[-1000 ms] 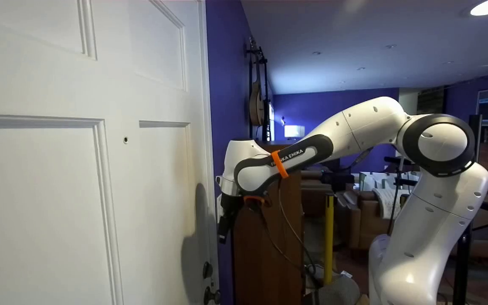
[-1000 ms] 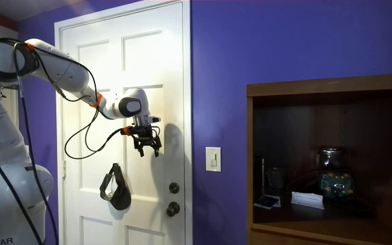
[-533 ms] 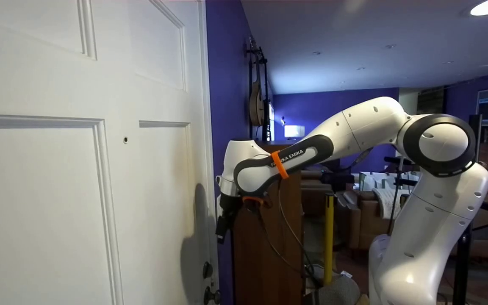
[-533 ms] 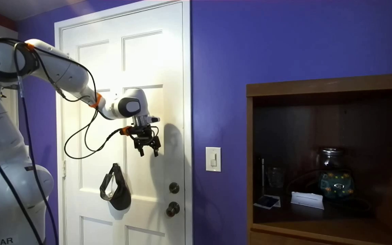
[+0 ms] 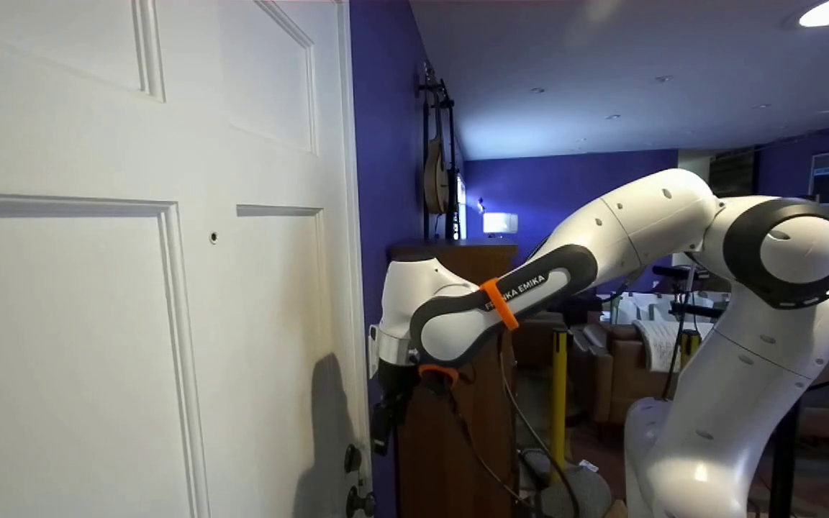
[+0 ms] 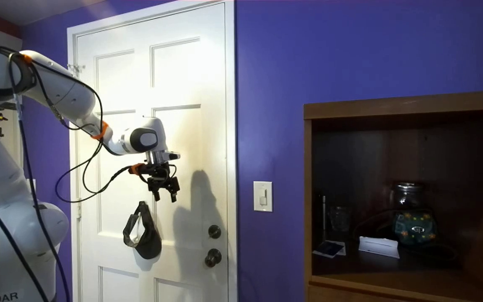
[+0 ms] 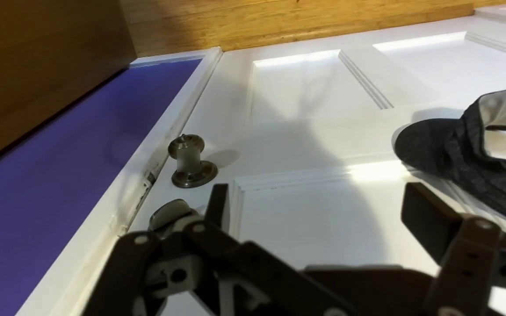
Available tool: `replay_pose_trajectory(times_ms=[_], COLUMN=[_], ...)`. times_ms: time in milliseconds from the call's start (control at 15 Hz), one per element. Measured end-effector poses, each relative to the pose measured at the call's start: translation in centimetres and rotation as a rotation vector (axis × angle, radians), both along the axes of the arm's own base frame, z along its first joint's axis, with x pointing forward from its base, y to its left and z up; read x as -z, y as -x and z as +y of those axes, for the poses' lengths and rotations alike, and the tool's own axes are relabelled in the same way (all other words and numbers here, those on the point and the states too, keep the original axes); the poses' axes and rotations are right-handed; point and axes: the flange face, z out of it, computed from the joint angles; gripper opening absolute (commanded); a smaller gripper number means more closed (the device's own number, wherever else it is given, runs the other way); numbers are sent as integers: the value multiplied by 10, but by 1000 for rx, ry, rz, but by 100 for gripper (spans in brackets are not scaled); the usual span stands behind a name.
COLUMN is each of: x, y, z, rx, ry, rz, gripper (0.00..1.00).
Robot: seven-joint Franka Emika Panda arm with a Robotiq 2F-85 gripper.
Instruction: Put the cap on top of the cabinet
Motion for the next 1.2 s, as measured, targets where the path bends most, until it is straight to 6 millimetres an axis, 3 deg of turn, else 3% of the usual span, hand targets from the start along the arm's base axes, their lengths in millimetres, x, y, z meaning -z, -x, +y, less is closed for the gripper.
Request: replay_pose_trajectory(times_ms=[667,800,933,1200], x=[3,5,11,26], y=[2,3,10,33], z=[1,8,31,102], rx=[-2,-20,-47,-63], ry=[1,5,20,65], rz=[3,12,55,111], gripper=[100,100,100,100])
